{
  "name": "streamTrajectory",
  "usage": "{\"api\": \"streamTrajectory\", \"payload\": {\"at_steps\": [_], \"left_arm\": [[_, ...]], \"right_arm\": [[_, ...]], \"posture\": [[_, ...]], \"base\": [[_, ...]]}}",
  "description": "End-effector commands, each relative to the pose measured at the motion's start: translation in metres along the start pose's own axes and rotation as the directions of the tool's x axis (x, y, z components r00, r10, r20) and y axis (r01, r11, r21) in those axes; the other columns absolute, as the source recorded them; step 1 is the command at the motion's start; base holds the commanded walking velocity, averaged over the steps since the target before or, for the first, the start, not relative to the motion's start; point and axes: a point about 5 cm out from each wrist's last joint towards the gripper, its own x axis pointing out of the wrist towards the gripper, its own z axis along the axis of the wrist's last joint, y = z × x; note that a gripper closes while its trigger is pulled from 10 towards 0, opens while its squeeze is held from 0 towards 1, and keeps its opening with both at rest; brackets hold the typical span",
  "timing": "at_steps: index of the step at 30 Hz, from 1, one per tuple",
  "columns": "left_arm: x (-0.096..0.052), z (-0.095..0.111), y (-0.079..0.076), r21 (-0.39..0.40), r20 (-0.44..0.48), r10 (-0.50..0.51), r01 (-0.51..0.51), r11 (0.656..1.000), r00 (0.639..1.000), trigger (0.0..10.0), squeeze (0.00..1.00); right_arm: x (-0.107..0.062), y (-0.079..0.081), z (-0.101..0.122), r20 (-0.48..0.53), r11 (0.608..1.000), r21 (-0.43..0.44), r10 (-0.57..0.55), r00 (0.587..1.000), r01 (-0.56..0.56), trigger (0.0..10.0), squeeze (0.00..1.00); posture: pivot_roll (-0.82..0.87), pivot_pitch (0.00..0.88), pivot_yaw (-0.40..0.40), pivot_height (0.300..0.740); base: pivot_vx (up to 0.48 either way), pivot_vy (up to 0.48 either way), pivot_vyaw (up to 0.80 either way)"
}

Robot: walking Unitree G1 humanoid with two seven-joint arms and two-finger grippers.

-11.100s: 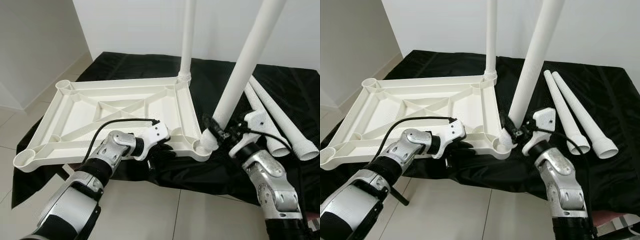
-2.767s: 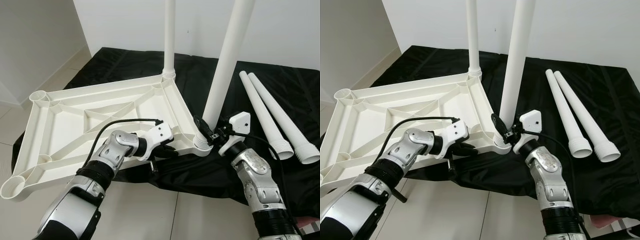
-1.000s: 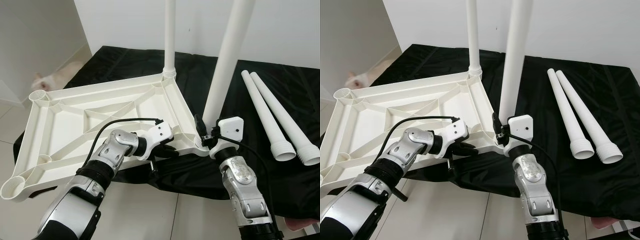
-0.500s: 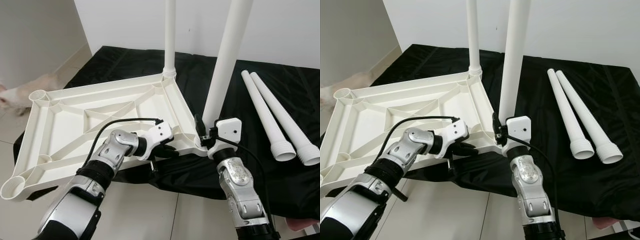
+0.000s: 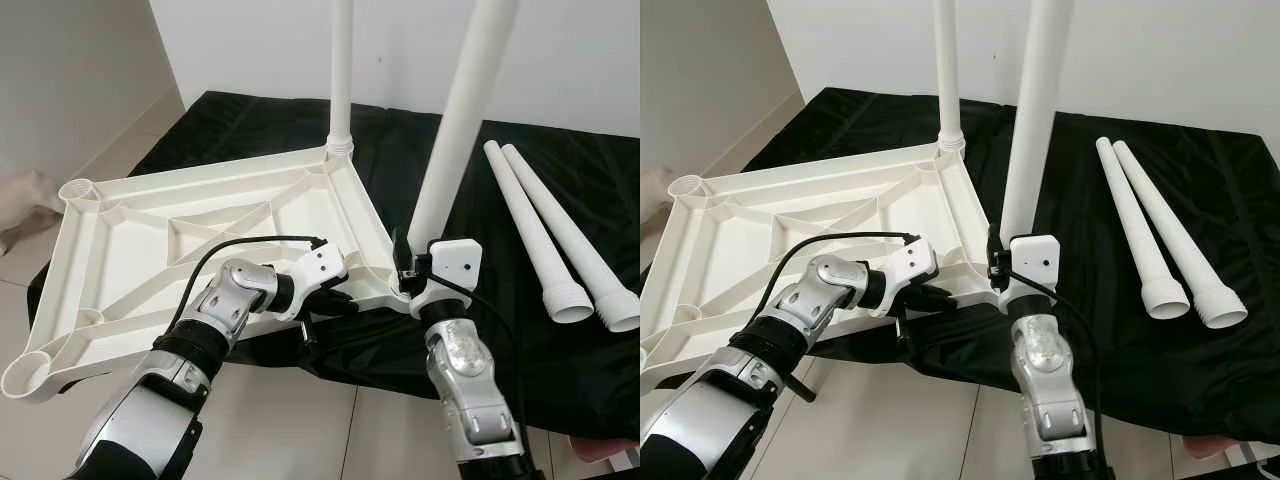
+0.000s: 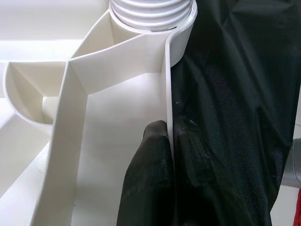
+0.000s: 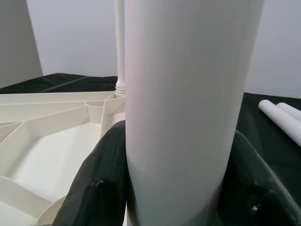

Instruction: Building children table

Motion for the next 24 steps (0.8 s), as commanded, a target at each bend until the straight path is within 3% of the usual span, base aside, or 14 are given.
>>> {"api": "streamTrajectory", "payload": {"at_steps": [1,14,24], "left_arm": [[-0.010,0.000,0.008,-0.026,0.046,0.089,-0.088,0.996,0.995,10.0,0.00],[-0.010,0.001,0.008,-0.025,0.046,0.088,-0.087,0.996,0.995,10.0,0.00],[-0.010,0.001,0.008,-0.026,0.048,0.092,-0.091,0.996,0.995,10.0,0.00]], "right_arm": [[-0.014,-0.011,-0.027,-0.139,0.995,-0.046,-0.089,0.986,0.083,10.0,0.00],[-0.015,0.003,-0.027,-0.167,0.989,-0.060,-0.146,0.975,0.137,10.0,0.00],[-0.009,0.004,-0.031,-0.222,0.985,-0.063,-0.172,0.960,0.162,10.0,0.00]], "posture": [[-0.15,0.150,0.080,0.740],[-0.15,0.138,0.074,0.740],[-0.15,0.139,0.071,0.740]], "base": [[0.000,0.000,0.00],[0.000,0.000,0.00],[0.000,0.000,0.00]]}}
